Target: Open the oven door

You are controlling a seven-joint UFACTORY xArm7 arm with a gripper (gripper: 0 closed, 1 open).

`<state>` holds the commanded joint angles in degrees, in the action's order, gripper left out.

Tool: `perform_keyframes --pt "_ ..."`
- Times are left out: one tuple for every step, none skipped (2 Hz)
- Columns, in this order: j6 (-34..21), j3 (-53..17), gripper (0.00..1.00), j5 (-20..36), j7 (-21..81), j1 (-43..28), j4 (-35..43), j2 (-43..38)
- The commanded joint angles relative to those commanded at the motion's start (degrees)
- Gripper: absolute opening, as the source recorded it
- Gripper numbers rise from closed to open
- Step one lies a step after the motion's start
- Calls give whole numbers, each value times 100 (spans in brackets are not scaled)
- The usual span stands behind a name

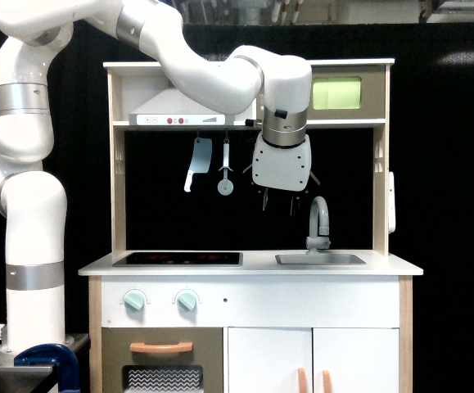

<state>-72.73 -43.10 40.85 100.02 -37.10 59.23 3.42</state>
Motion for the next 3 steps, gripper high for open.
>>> perform_keyframes --pt "-504 -110 100 767 615 323 148 -293" --pt "-1879 -96 100 1577 1777 823 632 -1135" --pt "-1751 33 100 1902 1834 957 311 -917"
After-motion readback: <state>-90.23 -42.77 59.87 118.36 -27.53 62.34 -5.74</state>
